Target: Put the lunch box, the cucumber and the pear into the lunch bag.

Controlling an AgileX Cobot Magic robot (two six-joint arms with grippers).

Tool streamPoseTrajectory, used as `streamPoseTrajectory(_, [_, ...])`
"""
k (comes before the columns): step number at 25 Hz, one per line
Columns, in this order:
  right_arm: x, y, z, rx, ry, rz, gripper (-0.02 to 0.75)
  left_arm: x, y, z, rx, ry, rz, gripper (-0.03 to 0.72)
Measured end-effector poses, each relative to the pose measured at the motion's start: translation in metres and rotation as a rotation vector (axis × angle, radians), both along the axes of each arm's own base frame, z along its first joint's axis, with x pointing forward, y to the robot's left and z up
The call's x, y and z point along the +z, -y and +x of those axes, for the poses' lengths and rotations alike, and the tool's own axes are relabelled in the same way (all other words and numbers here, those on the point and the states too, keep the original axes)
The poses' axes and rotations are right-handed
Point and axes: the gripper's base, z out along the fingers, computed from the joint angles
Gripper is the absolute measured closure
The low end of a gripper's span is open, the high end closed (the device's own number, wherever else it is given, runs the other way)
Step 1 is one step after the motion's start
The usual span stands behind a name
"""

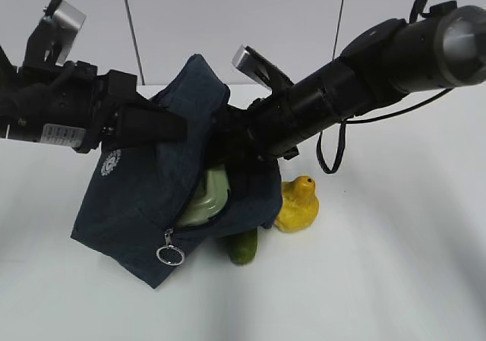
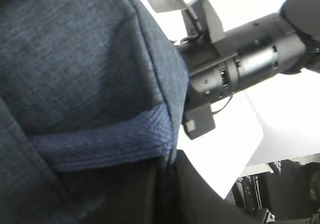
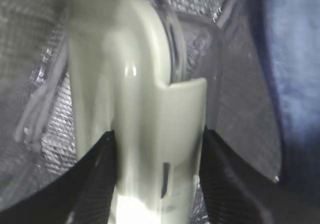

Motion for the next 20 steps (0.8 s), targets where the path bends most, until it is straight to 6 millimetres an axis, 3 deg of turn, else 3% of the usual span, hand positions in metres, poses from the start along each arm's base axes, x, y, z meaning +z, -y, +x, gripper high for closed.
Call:
streamPoseTrajectory(6, [-0.004, -0.001, 0.004, 0.003, 0.023, -0.007, 0.354, 0.000, 0.000, 0.000, -0.004, -0.002, -0.003, 0.687])
streamPoseTrajectory(13, [0.003, -0.003, 0.008, -0.012, 0.036, 0.021, 0.239, 0.000, 0.000, -0.001, -0.006, -0.001, -0.001, 0.687])
streamPoseTrajectory(20, [0.010, -0.005, 0.010, 0.011, 0.054, 0.032, 0.230, -0.001, 0.000, -0.001, -0.011, 0.000, 0.006, 0.687])
